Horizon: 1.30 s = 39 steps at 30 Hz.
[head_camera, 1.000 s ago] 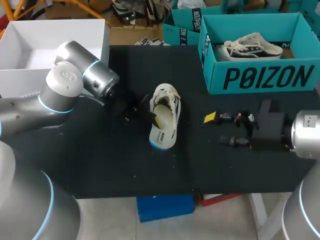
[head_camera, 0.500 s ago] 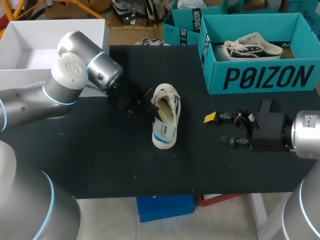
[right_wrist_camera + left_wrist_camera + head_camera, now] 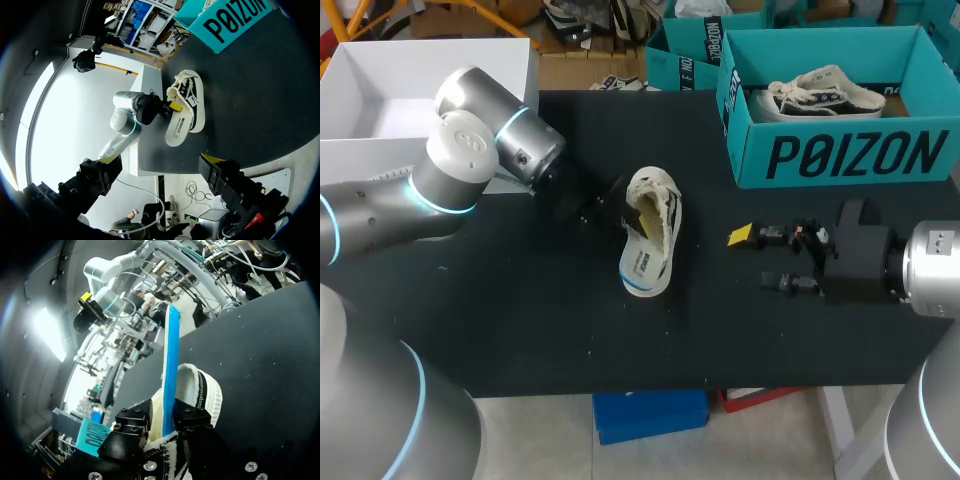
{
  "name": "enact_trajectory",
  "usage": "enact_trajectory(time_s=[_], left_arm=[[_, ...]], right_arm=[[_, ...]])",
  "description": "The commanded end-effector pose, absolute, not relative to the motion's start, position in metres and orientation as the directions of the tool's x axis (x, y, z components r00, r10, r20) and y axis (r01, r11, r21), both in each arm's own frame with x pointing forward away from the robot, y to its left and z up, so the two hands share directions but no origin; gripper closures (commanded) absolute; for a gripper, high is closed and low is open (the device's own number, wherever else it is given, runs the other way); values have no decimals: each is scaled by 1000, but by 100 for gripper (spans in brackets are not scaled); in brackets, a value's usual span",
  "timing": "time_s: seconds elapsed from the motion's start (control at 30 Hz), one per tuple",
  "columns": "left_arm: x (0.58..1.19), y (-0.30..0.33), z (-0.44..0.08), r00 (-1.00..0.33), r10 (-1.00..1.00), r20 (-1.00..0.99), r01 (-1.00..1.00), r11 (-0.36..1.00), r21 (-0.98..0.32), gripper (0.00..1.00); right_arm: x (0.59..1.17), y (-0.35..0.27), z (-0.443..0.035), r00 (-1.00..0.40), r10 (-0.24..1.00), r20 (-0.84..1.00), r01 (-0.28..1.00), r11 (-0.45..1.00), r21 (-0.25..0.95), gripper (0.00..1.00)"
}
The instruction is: Take the shoe out of the shoebox, open the shoe tongue, remove and reinsert the insole, then place the shoe into the shoebox
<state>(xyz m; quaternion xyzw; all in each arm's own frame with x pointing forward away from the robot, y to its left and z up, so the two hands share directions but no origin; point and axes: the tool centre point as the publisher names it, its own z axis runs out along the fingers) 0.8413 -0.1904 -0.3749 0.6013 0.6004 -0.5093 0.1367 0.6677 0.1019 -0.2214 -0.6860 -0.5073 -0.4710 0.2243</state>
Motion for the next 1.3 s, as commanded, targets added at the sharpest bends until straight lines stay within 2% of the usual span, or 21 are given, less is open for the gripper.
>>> enact_trajectory(time_s=[0.03, 0.13, 0.53, 0.57, 0.6, 0.67, 0.73, 0.8, 1.3], left_arm=[[835, -190, -365, -227, 584, -780, 871, -237, -431, 0], [828, -190, -359, -212, 581, -786, 870, -254, -423, 4], [796, -188, -348, -162, 601, -782, 850, -317, -420, 32], [794, -188, -347, -157, 605, -781, 848, -322, -420, 39], [792, -187, -348, -153, 609, -778, 846, -326, -421, 52], [789, -186, -349, -143, 622, -770, 839, -336, -428, 59], [787, -185, -350, -136, 635, -761, 834, -341, -434, 74], [786, -184, -351, -131, 654, -745, 826, -344, -446, 100], [791, -183, -354, -139, 644, -753, 828, -342, -445, 100]], right_arm=[[668, 102, -222, 41, 484, 874, 907, -385, 170, 0], [668, 102, -222, 41, 484, 874, 907, -385, 170, 0], [668, 102, -222, 41, 484, 874, 907, -385, 170, 0], [668, 102, -222, 41, 484, 874, 907, -385, 170, 0], [668, 102, -222, 41, 484, 874, 907, -385, 170, 0], [668, 102, -222, 41, 484, 874, 907, -385, 170, 0], [668, 102, -222, 41, 484, 874, 907, -385, 170, 0], [668, 102, -222, 41, 484, 874, 907, -385, 170, 0], [668, 102, -222, 41, 484, 874, 907, -385, 170, 0]])
